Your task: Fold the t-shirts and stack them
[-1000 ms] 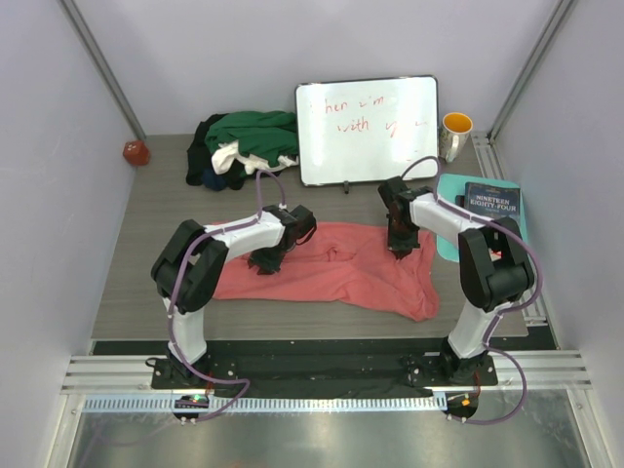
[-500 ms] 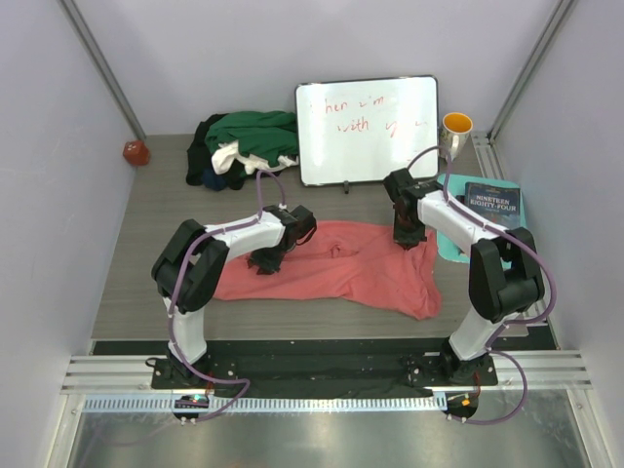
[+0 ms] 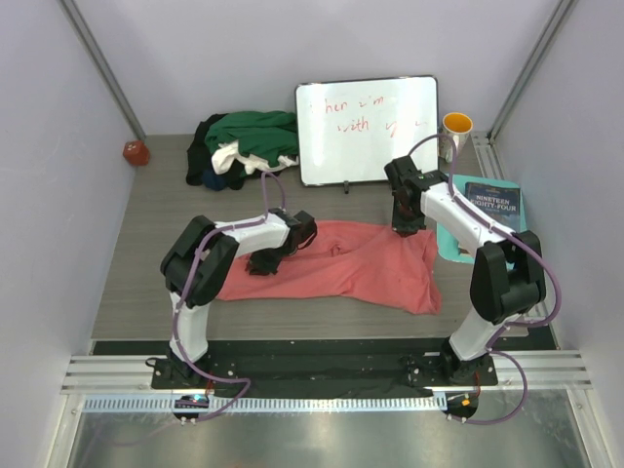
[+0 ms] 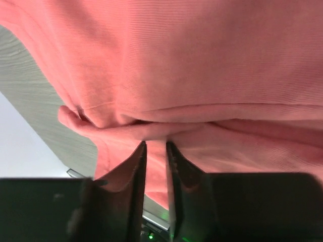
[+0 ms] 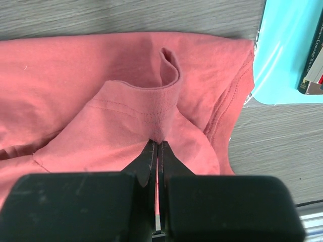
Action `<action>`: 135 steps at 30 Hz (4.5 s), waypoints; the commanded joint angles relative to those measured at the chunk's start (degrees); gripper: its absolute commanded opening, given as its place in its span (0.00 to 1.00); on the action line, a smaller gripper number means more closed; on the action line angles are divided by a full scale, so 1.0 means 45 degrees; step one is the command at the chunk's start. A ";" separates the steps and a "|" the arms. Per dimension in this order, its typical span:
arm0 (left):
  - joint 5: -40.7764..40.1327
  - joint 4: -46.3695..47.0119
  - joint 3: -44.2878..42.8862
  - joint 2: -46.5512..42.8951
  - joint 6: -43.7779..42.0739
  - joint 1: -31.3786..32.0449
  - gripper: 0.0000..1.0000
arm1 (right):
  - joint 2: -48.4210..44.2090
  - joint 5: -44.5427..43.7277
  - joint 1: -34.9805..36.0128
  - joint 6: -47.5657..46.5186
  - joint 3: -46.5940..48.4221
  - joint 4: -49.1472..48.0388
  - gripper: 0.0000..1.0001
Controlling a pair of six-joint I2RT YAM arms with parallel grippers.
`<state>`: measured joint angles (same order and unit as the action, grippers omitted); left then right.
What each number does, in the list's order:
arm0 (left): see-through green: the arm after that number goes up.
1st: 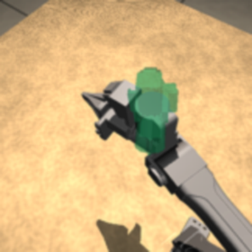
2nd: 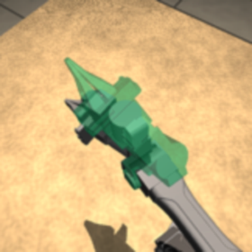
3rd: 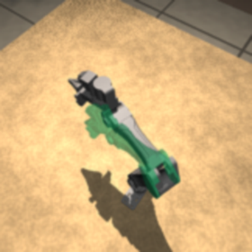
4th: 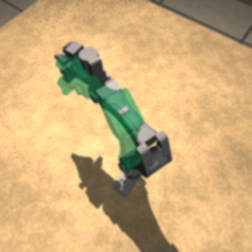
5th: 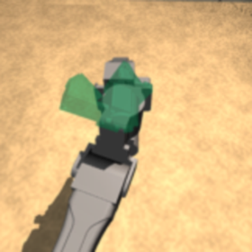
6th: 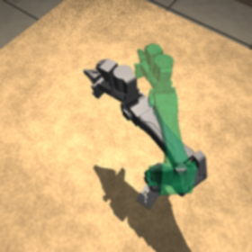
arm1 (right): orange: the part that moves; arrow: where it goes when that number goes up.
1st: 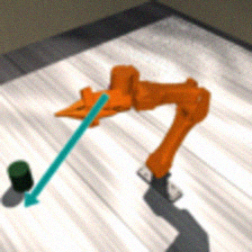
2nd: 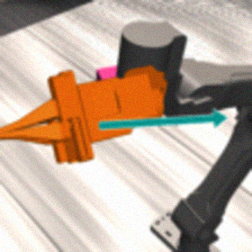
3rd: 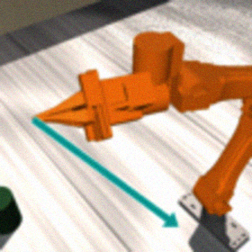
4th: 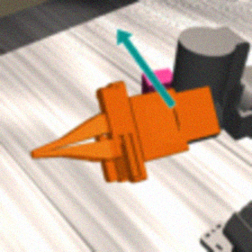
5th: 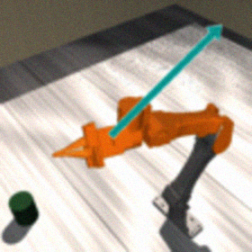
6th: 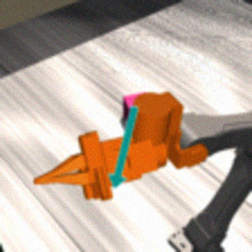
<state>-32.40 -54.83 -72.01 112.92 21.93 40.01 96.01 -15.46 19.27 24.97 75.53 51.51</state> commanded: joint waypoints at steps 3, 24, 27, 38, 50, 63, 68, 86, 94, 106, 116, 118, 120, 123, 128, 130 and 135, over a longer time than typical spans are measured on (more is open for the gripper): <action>-0.0552 -0.0023 -0.0327 -0.0347 0.0282 0.0016 0.34 | -0.0671 0.0233 -0.0063 -0.0295 0.0463 0.0117 0.01; -0.0534 0.0543 -0.0365 -0.0349 0.0009 -0.0551 0.45 | -0.0495 0.1267 -0.0063 -0.0549 0.0423 0.0039 0.01; -0.0319 0.0505 -0.0463 -0.0036 -0.0011 -0.0629 0.44 | -0.0417 0.1385 -0.0063 -0.0627 0.0404 -0.0039 0.01; 0.0110 0.0621 -0.0444 0.0530 -0.0089 -0.0766 0.21 | -0.0456 0.1639 -0.0082 -0.0764 0.0267 -0.0176 0.01; -0.0395 0.0779 -0.0151 0.0044 0.0067 -0.0824 0.00 | -0.0651 0.1835 -0.0180 -0.0920 -0.0143 -0.0352 0.01; -0.0849 0.0622 -0.0462 -0.0134 -0.0010 -0.0961 0.47 | -0.0593 0.2088 -0.0258 -0.0998 -0.0241 -0.0430 0.01; 0.0148 0.0485 -0.1048 0.0743 -0.0459 -0.1254 0.47 | -0.0554 0.2420 -0.0239 -0.0999 -0.0319 -0.0508 0.01; 0.2026 0.0640 -0.1050 0.1216 -0.1105 -0.1371 0.00 | -0.0572 0.2773 -0.0278 -0.1135 -0.0377 -0.0528 0.01; 0.1265 0.0544 -0.0737 0.0999 -0.0676 -0.1371 0.00 | -0.1900 0.1894 -0.0278 -0.0842 -0.0280 -0.0547 0.01; 0.0482 0.0290 -0.0971 0.1155 -0.0109 -0.1371 0.00 | -0.2061 0.0818 -0.0278 -0.0940 0.0267 -0.0664 0.01; -0.0416 0.0172 -0.0990 0.0805 0.0009 -0.1371 0.22 | 0.1281 0.1640 -0.0278 -0.0725 0.0111 -0.0528 0.19; -0.0650 0.0192 -0.0952 0.0630 0.0028 -0.1371 0.29 | 0.1496 0.1601 -0.0278 -0.0725 0.0033 -0.0528 0.20; -0.0922 0.0173 -0.0932 0.0551 0.0067 -0.1371 0.30 | 0.1614 0.1367 -0.0277 -0.0725 -0.0045 -0.0411 0.22; -0.1333 0.0055 -0.0932 0.0434 0.0164 -0.1371 0.34 | 0.1615 0.0742 -0.0278 -0.0686 0.0130 -0.0040 0.28; -0.1861 0.0074 -0.0990 0.0005 0.0399 -0.1371 0.41 | 0.1342 0.0000 -0.0277 -0.0764 0.0559 0.0117 0.30; -0.2037 0.0113 -0.0990 -0.0405 0.0496 -0.1371 0.43 | 0.1069 -0.0293 -0.0297 -0.0745 0.0735 0.0097 0.30; -0.2193 0.0269 -0.0484 -0.1654 0.0517 -0.1371 0.49 | 0.0170 -0.0703 -0.0278 -0.0764 0.1067 -0.0039 0.30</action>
<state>-39.42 -55.16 -75.79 112.09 22.41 34.20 102.96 -14.63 18.20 21.50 76.84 51.51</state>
